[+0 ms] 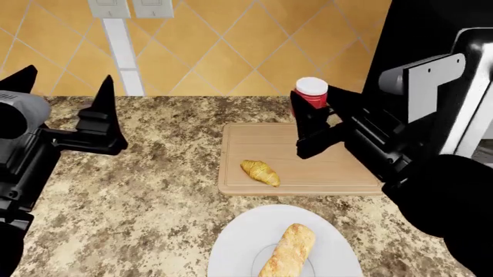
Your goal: From the different types of pastries on the counter, select a croissant and place it on the cutting board. Then retrieve a jar of jam from the cabinet and place it alongside the croissant on the cutting board.
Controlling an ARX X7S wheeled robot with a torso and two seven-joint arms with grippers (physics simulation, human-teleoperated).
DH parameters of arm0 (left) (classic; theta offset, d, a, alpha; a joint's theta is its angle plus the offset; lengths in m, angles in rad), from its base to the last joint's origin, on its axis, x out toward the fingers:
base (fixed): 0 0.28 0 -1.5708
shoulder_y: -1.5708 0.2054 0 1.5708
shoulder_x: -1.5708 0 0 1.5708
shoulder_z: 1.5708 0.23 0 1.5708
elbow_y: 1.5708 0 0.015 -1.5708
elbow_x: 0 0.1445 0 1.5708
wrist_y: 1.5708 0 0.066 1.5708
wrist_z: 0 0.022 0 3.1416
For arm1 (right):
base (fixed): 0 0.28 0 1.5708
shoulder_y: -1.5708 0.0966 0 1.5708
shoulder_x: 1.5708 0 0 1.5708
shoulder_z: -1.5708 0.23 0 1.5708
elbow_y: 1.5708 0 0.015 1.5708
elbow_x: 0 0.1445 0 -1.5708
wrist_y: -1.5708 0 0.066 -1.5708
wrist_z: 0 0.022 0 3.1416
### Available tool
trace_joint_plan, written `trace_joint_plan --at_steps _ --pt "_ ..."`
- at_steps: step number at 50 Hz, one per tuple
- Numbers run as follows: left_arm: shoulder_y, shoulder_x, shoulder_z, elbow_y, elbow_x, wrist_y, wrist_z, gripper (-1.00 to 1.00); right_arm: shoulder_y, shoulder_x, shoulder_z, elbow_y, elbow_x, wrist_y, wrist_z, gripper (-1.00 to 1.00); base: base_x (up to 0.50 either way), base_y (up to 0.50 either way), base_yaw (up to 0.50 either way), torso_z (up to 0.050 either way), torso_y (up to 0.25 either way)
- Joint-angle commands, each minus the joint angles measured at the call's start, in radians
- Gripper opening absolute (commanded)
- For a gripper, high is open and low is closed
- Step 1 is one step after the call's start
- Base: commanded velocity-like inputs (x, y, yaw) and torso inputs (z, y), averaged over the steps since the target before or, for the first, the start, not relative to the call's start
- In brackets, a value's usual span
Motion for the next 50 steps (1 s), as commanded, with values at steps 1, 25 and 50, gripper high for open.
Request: trace_joint_plan --at_steps 1,25,50 --pt "0.004 0.009 0.01 -0.008 -0.002 0.0 -0.004 1.0 -0.108 -0.04 -0.001 0.1 -0.196 -0.179 -0.139 -1.0 0.0 0.0 0.0 0.0 0.0" --pt "-0.01 0.012 0.031 -0.009 -0.001 0.002 -0.012 1.0 -0.141 -0.054 -0.09 0.257 -0.317 -0.253 -0.251 -1.0 0.0 0.0 0.0 0.0 0.0" --pt "-0.001 0.008 0.035 -0.013 0.002 0.013 -0.013 1.0 -0.213 -0.063 -0.139 0.32 -0.357 -0.279 -0.271 -1.0 -0.01 0.0 -0.01 0.0 -0.001"
